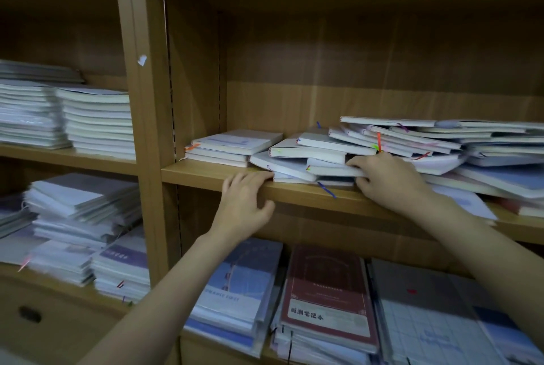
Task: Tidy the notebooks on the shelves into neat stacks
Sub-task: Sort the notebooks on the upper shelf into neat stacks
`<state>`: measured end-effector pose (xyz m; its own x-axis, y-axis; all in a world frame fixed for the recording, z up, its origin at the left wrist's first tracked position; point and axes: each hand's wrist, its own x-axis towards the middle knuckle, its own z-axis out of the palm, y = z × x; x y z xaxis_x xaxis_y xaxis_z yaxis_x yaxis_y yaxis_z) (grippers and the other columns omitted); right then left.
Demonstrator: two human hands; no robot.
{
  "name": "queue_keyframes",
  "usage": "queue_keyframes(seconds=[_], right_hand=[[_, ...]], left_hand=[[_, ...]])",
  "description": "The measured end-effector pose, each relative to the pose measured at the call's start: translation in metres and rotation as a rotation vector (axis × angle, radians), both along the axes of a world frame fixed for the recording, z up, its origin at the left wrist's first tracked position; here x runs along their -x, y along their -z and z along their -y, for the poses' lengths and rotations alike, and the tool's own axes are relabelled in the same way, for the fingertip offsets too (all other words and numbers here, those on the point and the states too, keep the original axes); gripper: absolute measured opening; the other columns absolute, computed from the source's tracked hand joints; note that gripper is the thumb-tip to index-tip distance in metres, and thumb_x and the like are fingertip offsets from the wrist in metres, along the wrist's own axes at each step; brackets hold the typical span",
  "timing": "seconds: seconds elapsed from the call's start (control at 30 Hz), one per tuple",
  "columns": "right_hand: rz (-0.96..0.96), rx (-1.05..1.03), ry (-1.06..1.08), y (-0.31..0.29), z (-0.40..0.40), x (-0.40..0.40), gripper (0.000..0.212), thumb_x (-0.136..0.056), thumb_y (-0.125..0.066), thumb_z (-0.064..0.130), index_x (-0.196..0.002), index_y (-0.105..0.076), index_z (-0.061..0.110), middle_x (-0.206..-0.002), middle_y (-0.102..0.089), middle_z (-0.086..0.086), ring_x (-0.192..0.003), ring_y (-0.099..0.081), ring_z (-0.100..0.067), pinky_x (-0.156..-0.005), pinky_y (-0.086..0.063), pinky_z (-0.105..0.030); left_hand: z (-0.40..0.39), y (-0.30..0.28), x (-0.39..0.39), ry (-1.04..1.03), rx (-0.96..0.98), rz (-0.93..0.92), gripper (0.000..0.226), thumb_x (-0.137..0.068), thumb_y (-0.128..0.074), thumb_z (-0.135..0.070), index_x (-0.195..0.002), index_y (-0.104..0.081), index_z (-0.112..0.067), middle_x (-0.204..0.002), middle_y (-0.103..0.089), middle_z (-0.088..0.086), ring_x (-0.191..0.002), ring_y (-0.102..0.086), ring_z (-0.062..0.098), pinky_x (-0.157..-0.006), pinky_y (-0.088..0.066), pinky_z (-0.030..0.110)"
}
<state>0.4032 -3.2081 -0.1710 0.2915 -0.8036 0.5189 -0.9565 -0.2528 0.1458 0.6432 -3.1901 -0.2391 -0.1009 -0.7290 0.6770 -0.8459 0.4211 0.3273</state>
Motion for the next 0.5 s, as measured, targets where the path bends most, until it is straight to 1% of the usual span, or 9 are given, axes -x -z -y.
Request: queue_keyframes(seconds=[0.1,0.17,0.23,0.3,0.37,0.4,0.43,0.47,0.5], right_hand=[[0.018,0.138,0.020,-0.007,-0.001,0.005,0.022,-0.094,-0.047,0.024,-0.112,-0.060,0.022,-0.104,-0.064,-0.010,-0.099,-0.057,-0.034,-0.070,-0.041,-0.035],[0.060,0.220,0.018,-0.019,0.001,0.005,0.020,-0.094,-0.050,0.025,-0.107,-0.061,0.017,-0.100,-0.065,-0.012,-0.097,-0.057,-0.035,-0.068,-0.041,-0.036],[0.149,0.252,-0.001,-0.031,0.000,0.004,0.018,-0.091,-0.055,0.027,-0.104,-0.064,0.017,-0.099,-0.066,-0.011,-0.098,-0.057,-0.034,-0.065,-0.036,-0.034],[0.192,0.184,0.002,-0.034,-0.005,0.003,0.016,-0.086,-0.063,0.030,-0.098,-0.067,0.021,-0.096,-0.067,-0.007,-0.098,-0.058,-0.029,-0.064,-0.035,-0.031],[0.032,0.074,0.009,-0.026,-0.008,0.004,0.018,-0.082,-0.065,0.036,-0.097,-0.067,0.025,-0.097,-0.066,-0.002,-0.099,-0.058,-0.024,-0.066,-0.038,-0.030],[-0.060,0.023,0.005,-0.021,-0.009,0.007,0.023,-0.082,-0.064,0.041,-0.100,-0.065,0.027,-0.101,-0.065,0.001,-0.101,-0.058,-0.022,-0.069,-0.040,-0.030],[-0.099,-0.030,-0.020,-0.018,-0.010,0.009,0.029,-0.082,-0.063,0.047,-0.103,-0.064,0.027,-0.104,-0.065,0.004,-0.102,-0.057,-0.019,-0.072,-0.042,-0.030],[-0.068,-0.095,-0.072,-0.021,-0.012,0.012,0.035,-0.081,-0.063,0.052,-0.104,-0.065,0.027,-0.103,-0.066,0.007,-0.100,-0.058,-0.014,-0.076,-0.046,-0.030],[0.032,-0.183,-0.149,-0.028,-0.015,0.013,0.041,-0.077,-0.064,0.057,-0.101,-0.068,0.025,-0.098,-0.067,0.010,-0.094,-0.060,-0.007,-0.079,-0.049,-0.029]], left_hand=[[-0.003,-0.004,-0.008,0.044,-0.066,0.050,0.051,-0.084,-0.048,-0.030,-0.134,-0.046,-0.022,-0.135,-0.048,-0.007,-0.128,-0.033,0.011,-0.105,-0.011,0.024],[-0.004,-0.011,-0.013,0.048,-0.073,0.049,0.052,-0.080,-0.045,-0.031,-0.132,-0.049,-0.024,-0.134,-0.048,-0.007,-0.127,-0.033,0.012,-0.100,-0.018,0.025],[-0.004,-0.020,-0.017,0.036,-0.055,0.031,0.056,-0.074,-0.039,-0.033,-0.129,-0.051,-0.024,-0.131,-0.050,-0.007,-0.125,-0.035,0.013,-0.096,-0.020,0.026],[-0.002,-0.026,-0.019,0.036,-0.050,0.091,0.056,-0.075,-0.039,-0.035,-0.129,-0.051,-0.024,-0.131,-0.050,-0.006,-0.123,-0.037,0.014,-0.099,-0.022,0.029],[0.001,-0.032,-0.020,0.023,-0.060,0.146,0.050,-0.082,-0.044,-0.032,-0.131,-0.049,-0.023,-0.132,-0.049,-0.005,-0.124,-0.037,0.015,-0.102,-0.022,0.031],[0.004,-0.035,-0.021,0.009,-0.056,0.128,0.046,-0.086,-0.049,-0.027,-0.132,-0.048,-0.022,-0.132,-0.049,-0.004,-0.124,-0.037,0.015,-0.103,-0.023,0.031],[0.006,-0.038,-0.021,-0.006,-0.045,0.080,0.044,-0.088,-0.052,-0.021,-0.132,-0.048,-0.020,-0.131,-0.049,-0.002,-0.123,-0.038,0.016,-0.104,-0.025,0.032],[0.008,-0.041,-0.021,-0.019,-0.037,0.015,0.043,-0.089,-0.054,-0.017,-0.131,-0.049,-0.018,-0.130,-0.051,0.000,-0.122,-0.040,0.017,-0.104,-0.028,0.031],[0.011,-0.044,-0.021,-0.023,-0.032,-0.050,0.042,-0.089,-0.056,-0.017,-0.131,-0.050,-0.016,-0.128,-0.052,0.001,-0.120,-0.043,0.016,-0.102,-0.031,0.029]])
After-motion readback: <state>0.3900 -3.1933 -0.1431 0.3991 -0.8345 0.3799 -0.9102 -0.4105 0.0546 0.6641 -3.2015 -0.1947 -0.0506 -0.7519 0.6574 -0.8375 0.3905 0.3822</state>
